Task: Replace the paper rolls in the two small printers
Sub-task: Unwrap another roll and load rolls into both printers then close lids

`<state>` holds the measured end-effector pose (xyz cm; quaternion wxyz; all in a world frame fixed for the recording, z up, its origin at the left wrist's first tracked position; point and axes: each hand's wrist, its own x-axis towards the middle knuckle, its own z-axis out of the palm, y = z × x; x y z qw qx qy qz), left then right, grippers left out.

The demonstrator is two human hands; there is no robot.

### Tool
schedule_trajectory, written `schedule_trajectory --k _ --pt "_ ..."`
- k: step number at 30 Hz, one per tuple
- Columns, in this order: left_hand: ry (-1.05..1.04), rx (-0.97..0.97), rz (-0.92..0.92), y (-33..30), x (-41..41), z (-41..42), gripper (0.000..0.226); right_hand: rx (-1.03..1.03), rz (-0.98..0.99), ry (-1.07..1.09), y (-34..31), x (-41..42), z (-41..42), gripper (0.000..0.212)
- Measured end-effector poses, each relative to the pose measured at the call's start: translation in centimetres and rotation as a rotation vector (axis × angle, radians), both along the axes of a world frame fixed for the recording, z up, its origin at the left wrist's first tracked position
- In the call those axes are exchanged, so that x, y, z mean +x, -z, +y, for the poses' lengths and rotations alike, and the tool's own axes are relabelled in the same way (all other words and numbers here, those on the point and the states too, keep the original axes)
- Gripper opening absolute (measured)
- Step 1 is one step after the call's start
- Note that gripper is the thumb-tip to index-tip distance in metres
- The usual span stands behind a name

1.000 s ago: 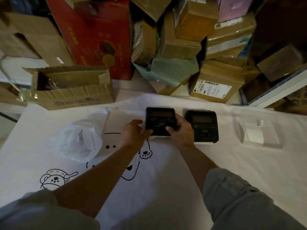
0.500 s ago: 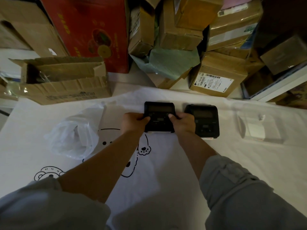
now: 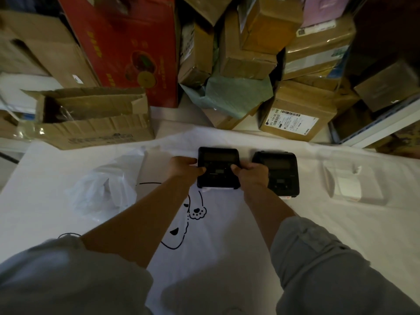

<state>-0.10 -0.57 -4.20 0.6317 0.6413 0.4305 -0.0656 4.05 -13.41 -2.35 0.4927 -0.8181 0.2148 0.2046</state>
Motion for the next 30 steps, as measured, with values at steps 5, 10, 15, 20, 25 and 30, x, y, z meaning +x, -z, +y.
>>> schedule_trajectory --k 5,10,15,20,25,30 --pt "-0.061 -0.01 -0.016 0.0 0.7 -0.3 0.015 0.043 0.041 -0.004 0.4 0.4 0.3 0.03" --pt "-0.084 -0.022 -0.021 0.7 0.5 -0.6 0.024 0.079 0.039 0.018 0.6 0.4 0.1 0.028" --pt "-0.094 0.054 -0.049 0.4 0.7 -1.2 0.021 0.087 0.063 0.043 0.3 0.5 0.7 0.04" --pt "-0.089 0.004 -0.02 0.7 0.9 -1.1 0.03 0.157 0.062 0.103 0.5 0.4 0.8 0.033" --pt "-0.124 -0.012 -0.036 1.2 0.5 -1.1 0.024 0.203 0.063 0.133 0.6 0.4 0.5 0.028" --pt "-0.089 -0.043 -0.03 0.4 0.4 -0.7 0.028 0.113 0.021 0.056 0.7 0.5 1.0 0.027"
